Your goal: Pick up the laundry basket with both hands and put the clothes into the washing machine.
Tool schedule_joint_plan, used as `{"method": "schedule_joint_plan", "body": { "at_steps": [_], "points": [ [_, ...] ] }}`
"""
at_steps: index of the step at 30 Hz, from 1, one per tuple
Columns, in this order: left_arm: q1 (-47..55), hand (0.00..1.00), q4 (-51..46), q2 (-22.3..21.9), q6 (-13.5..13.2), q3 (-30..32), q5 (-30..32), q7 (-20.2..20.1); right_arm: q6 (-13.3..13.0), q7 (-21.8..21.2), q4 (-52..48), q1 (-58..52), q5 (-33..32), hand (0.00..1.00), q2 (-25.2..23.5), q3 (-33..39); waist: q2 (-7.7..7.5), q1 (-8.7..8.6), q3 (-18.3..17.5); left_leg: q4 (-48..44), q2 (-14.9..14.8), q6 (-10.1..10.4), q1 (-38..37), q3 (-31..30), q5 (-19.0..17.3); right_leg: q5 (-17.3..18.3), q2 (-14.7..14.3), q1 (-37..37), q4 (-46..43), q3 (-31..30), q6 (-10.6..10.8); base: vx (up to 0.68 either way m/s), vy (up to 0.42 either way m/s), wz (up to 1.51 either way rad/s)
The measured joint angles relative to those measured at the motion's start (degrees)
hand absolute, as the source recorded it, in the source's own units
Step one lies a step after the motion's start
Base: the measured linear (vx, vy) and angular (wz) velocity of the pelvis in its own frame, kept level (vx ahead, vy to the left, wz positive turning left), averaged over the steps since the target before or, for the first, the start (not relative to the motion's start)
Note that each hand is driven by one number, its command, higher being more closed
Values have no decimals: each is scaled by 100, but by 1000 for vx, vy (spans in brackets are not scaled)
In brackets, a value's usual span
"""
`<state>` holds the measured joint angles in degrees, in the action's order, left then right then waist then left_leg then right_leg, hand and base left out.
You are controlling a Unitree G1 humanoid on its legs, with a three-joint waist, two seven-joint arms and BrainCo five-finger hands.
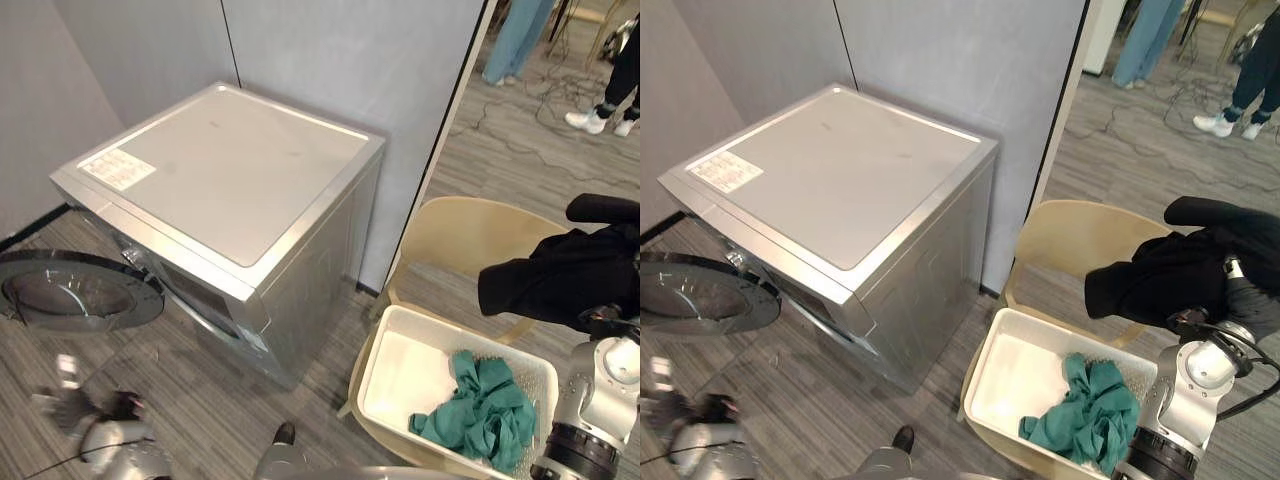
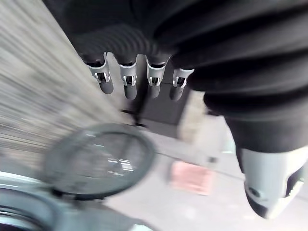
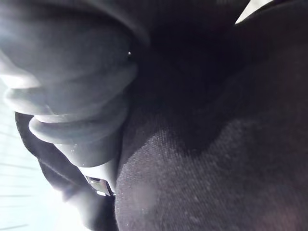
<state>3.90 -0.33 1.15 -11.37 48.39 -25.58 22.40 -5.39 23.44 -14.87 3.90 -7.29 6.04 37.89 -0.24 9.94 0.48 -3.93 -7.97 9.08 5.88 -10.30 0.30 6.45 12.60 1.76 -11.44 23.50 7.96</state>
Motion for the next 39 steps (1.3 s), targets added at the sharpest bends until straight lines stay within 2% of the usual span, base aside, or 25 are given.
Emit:
{"method": "schedule_joint_plan", "body": {
  "at_steps": [2, 4, 7, 11, 13, 14, 17, 18, 22, 26, 31, 33, 39],
  "points": [
    [1, 0, -1570, 67, -172, -98, 673, 323, -161, -14, -534, 4, -120, 100, -16, -426, 109, -25, -171, -10, -5, -34, -88, 169, -59, -109, -62, -62, 165, -144, 19, 1, -3, -26],
    [-4, 0, -2172, 216, -273, -296, 980, 446, -247, -69, -737, 41, -173, 100, -3, -793, 160, -19, -222, -13, -11, -56, -183, 320, -97, -168, -85, -70, 216, -296, 14, -18, 16, -43],
    [-227, 0, -3083, 722, -303, -1422, 1690, 537, -321, -296, -923, 296, -178, 100, 133, -1427, 157, -43, -353, -41, -7, -85, -286, 528, -154, -277, -99, -112, 350, -493, 31, -28, 17, -33],
    [-862, 0, -3540, 1263, -355, -2839, 2686, 354, -346, -507, -922, 955, -240, 100, 318, -1798, 62, -153, -401, -62, 10, -124, -386, 686, -204, -408, -112, -162, 509, -680, 39, -30, 18, -21],
    [-1193, 0, -3443, 1333, -440, -3276, 2584, 133, -426, -545, -907, 1227, -377, 100, 374, -1936, 60, -157, -403, -65, 8, -134, -436, 825, -219, -467, -119, -145, 557, -816, 44, -27, 20, -41],
    [-1513, 0, -3230, 1346, -485, -3707, 2431, -91, -476, -612, -861, 1515, -482, 100, 387, -2084, 76, -158, -408, -64, 5, -140, -508, 960, -239, -537, -133, -133, 589, -974, 41, -14, 19, -49],
    [-1962, 0, -2661, 1353, -507, -4391, 2142, -451, -579, -677, -658, 1972, -681, 100, 400, -2337, 97, -207, -426, -33, 4, -146, -586, 1165, -247, -633, -148, -88, 677, -1181, 48, -23, 18, -44],
    [-2200, 0, -2264, 1356, -514, -4728, 1789, -661, -594, -722, -508, 2207, -888, 100, 405, -2460, 107, -235, -431, -17, 5, -147, -592, 1236, -247, -693, -154, -52, 704, -1285, 39, -15, 14, -37],
    [-2843, 0, -1069, 1348, -330, -5697, 1274, -1160, -666, -749, -28, 2485, -1341, 100, 338, -2958, 117, -384, -435, 30, 9, -149, -669, 1438, -246, -827, -176, -43, 846, -1488, 41, -20, 11, -28],
    [-3389, 0, -157, 1302, -100, -6463, 1209, -1457, -661, -882, 452, 2539, -1599, 100, 300, -3309, 129, -478, -437, 117, 11, -150, -692, 1527, -241, -934, -205, -3, 983, -1613, 50, -11, 2, -17],
    [-4095, 0, 784, 1252, 128, -7285, 876, -1666, -572, -1003, 973, 2804, -1816, 100, 281, -3794, 133, -614, -439, 169, 13, -143, -656, 1504, -227, -1019, -236, -5, 1147, -1643, 28, 8, -4, -4],
    [-4217, 0, 1045, 1148, 224, -7376, 734, -1713, -531, -1111, 1194, 2978, -1924, 100, 287, -3929, 133, -641, -439, 175, 12, -143, -656, 1459, -227, -1045, -248, -21, 1224, -1701, 28, 27, -10, -8],
    [-4622, 0, 1511, 1100, 288, -7620, 723, -1680, -438, -1178, 1665, 3124, -1943, 100, 278, -4165, 110, -763, -418, 194, 13, -143, -645, 1293, -228, -1048, -261, -52, 1274, -1670, 26, 9, -6, 2]
  ]
}}
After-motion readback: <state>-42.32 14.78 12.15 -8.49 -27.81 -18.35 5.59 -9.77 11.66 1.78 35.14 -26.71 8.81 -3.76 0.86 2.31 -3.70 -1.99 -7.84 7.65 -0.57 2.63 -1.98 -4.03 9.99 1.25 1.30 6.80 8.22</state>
